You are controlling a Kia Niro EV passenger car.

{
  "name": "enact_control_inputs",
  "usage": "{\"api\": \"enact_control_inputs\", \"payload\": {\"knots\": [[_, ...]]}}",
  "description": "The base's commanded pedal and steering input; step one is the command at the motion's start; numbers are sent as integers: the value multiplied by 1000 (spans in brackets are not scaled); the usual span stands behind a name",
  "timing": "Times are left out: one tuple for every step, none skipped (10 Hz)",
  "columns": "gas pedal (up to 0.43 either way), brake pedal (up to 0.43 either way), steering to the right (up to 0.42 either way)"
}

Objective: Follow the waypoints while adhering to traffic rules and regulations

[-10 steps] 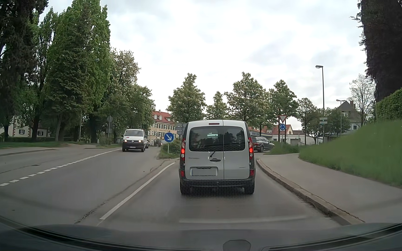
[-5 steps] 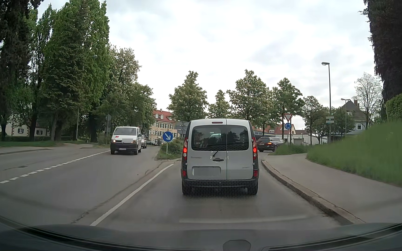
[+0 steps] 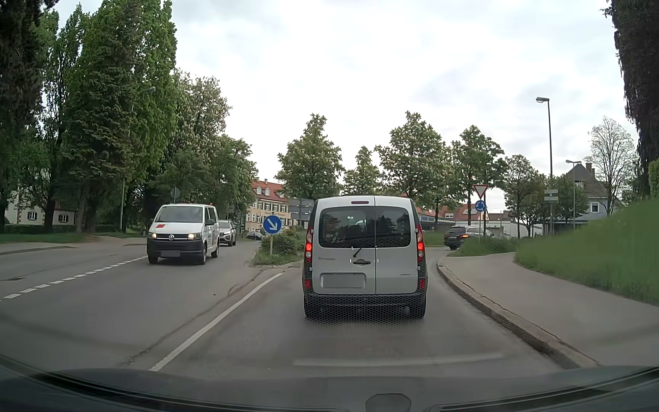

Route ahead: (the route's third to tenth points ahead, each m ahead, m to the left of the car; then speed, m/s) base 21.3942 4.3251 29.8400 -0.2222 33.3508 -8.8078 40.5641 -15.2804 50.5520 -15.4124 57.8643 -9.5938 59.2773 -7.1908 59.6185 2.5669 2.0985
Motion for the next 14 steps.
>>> {"api": "enact_control_inputs", "payload": {"knots": [[177,0,-18],[177,0,-15],[177,0,-8],[177,0,-3],[177,0,0],[177,0,0],[177,0,1],[177,0,1],[177,0,1],[177,0,1],[177,0,2],[177,0,2],[177,0,3],[177,0,4]]}}
